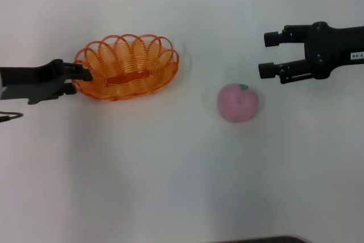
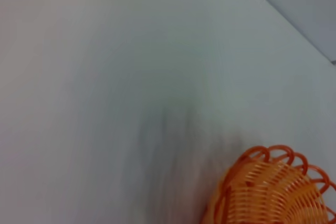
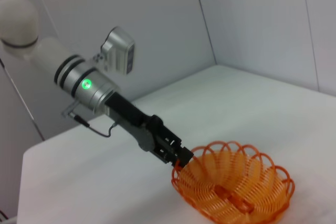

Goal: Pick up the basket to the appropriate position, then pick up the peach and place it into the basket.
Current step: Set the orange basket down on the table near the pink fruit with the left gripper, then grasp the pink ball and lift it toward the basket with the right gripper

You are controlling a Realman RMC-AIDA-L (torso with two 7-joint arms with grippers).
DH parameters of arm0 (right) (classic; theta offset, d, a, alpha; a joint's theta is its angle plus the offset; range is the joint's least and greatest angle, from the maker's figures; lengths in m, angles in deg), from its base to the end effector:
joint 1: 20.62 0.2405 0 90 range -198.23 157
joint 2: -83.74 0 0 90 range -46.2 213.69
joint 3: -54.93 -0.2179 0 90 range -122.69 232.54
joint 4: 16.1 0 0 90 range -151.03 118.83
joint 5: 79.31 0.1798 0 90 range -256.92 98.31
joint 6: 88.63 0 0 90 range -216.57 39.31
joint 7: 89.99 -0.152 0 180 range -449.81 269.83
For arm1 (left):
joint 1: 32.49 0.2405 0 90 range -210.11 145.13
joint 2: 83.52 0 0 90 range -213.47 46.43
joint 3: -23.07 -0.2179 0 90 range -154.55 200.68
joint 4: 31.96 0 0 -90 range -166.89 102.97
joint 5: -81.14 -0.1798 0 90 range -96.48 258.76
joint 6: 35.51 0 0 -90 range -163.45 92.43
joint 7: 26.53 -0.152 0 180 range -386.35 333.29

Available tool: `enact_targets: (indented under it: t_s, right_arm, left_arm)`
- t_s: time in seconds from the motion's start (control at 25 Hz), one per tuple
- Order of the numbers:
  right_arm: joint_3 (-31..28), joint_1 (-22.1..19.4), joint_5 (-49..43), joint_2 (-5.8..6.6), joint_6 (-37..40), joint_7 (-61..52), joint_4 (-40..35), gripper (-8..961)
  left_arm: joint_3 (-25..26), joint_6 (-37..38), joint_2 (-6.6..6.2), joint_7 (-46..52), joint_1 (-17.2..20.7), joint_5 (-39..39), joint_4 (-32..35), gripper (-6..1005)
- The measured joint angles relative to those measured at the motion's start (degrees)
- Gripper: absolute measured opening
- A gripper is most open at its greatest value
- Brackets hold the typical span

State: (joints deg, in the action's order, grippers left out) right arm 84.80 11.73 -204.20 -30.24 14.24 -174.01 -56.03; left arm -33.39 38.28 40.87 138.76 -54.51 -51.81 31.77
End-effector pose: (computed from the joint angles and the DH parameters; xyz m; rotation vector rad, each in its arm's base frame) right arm 0.2203 0.2812 0.0518 -2.8365 0.6750 0.6582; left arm -0.2378 0.2994 0.0088 -1.8739 -2.0183 -0.3559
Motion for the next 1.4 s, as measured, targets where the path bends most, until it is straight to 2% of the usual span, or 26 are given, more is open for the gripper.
enact_targets:
  t_s: [0.08,0.2,0.32,0.44,0.52,0.6,0.64,0.72,0.76,0.88,0.96,1.12,1.28,1.4]
  right_arm:
    - [0.1,0.2,0.5,-0.05,0.0,-0.7,0.0,914]
    - [0.2,0.7,0.7,-0.16,-0.2,-2.0,0.0,914]
    - [-0.1,1.3,0.8,-0.19,-0.3,-3.5,-0.1,914]
    - [-0.2,1.9,1.8,0.26,-0.4,-5.6,-0.2,915]
    - [-0.1,2.8,2.4,0.96,-0.5,-7.7,-0.3,915]
    - [0.2,3.9,2.5,2.09,-0.6,-10.0,-0.4,915]
    - [0.4,4.7,2.5,2.69,-0.7,-11.2,-0.5,915]
    - [1.8,6.6,2.3,4.24,-0.6,-15.3,-2.6,915]
    - [1.8,6.6,2.3,4.24,-0.6,-15.3,-2.6,915]
    - [4.4,7.9,1.4,4.77,-0.1,-21.0,-9.3,915]
    - [7.1,9.1,-0.8,4.44,0.9,-24.8,-14.8,915]
    - [11.1,13.1,-7.9,3.01,7.0,-29.6,-23.3,915]
    - [14.4,16.7,-15.9,1.38,10.6,-31.2,-27.6,914]
    - [19.5,18.1,-20.4,-0.09,9.8,-31.6,-27.8,914]
  left_arm:
    - [1.7,0.2,-0.24,-1.8,0.7,0.2,0.9,417]
    - [8.6,1.2,-0.70,-8.6,0.8,1.1,1.1,536]
    - [13.2,1.8,-1.55,-15.7,0.6,1.2,0.9,656]
    - [16.8,2.4,-1.87,-25.2,0.8,2.3,1.3,775]
    - [19.4,4.2,-1.94,-35.5,1.1,4.8,1.3,855]
    - [21.4,7.5,-1.70,-46.3,1.7,8.6,1.1,854]
    - [21.4,7.5,-1.70,-46.3,1.7,8.6,1.1,853]
    - [22.7,13.8,-0.38,-66.3,4.6,18.2,0.6,852]
    - [22.7,14.5,-0.29,-69.1,5.2,20.0,0.2,851]
    - [23.3,18.3,-0.52,-78.5,6.4,24.7,-3.0,851]
    - [23.8,20.2,-0.62,-82.5,6.5,25.1,-4.9,852]
    - [23.6,21.5,-0.63,-85.7,6.5,24.0,-7.4,856]
    - [23.8,21.9,-0.69,-86.4,6.3,23.2,-9.5,859]
    - [23.9,21.2,-0.66,-87.0,6.2,23.2,-10.8,858]
